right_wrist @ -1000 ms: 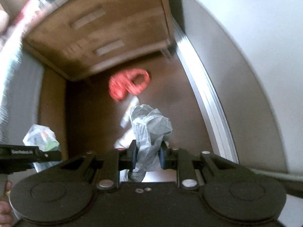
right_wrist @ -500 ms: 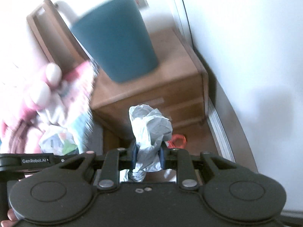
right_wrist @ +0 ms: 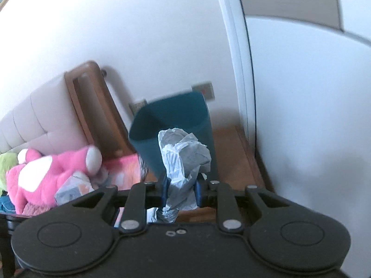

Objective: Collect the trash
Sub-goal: 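Lift the plastic bag and grey tissue up to the teal bin, then lower both items into the teal bin and open both grippers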

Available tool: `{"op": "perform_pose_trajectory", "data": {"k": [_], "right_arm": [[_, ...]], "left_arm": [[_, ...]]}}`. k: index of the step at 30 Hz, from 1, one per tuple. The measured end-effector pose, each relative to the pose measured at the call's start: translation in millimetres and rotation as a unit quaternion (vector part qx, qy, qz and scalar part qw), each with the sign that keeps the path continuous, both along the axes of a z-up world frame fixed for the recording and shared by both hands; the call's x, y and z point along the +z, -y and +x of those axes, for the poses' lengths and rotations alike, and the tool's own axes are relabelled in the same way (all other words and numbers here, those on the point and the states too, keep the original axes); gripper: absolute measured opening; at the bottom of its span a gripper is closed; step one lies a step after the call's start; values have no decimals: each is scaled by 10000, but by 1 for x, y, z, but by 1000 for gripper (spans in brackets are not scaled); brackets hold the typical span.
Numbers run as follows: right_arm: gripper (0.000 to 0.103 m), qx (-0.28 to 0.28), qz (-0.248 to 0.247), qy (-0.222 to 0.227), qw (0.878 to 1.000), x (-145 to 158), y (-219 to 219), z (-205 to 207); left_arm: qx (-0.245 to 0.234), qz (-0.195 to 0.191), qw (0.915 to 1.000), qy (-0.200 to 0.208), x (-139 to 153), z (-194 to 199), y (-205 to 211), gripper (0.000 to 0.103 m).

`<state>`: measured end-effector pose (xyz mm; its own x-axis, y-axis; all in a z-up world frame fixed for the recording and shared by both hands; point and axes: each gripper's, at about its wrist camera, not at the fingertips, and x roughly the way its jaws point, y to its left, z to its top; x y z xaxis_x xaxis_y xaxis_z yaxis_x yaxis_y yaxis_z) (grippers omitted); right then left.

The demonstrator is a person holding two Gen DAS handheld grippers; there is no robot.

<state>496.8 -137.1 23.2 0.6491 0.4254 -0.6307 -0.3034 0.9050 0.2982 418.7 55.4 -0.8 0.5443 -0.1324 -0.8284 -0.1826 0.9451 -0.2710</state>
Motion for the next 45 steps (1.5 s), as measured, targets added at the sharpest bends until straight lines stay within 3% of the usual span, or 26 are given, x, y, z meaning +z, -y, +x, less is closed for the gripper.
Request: {"op": "perform_pose_trajectory", "data": {"k": [12, 17, 22, 26, 33, 45], "right_arm": [[21, 469, -267, 376, 9978, 2, -40, 122], [21, 766, -488, 501, 9946, -2, -57, 161], [21, 1119, -928, 610, 9875, -26, -81, 188], [21, 1418, -1025, 370, 9839, -47, -93, 206], [21, 1671, -1277, 110, 9776, -77, -105, 216], [28, 2042, -1439, -181, 9681, -96, -117, 212]], "left_arm": [[144, 404, 9989, 184, 27, 134, 3, 27], [249, 603, 9978, 152, 22, 186, 0, 27], [345, 755, 9965, 51, 8, 229, -3, 27], [392, 601, 9972, -187, -14, 249, -7, 27], [412, 664, 9948, -656, -55, 263, -9, 27], [210, 982, 9897, -1018, -80, 270, -3, 28]]}}
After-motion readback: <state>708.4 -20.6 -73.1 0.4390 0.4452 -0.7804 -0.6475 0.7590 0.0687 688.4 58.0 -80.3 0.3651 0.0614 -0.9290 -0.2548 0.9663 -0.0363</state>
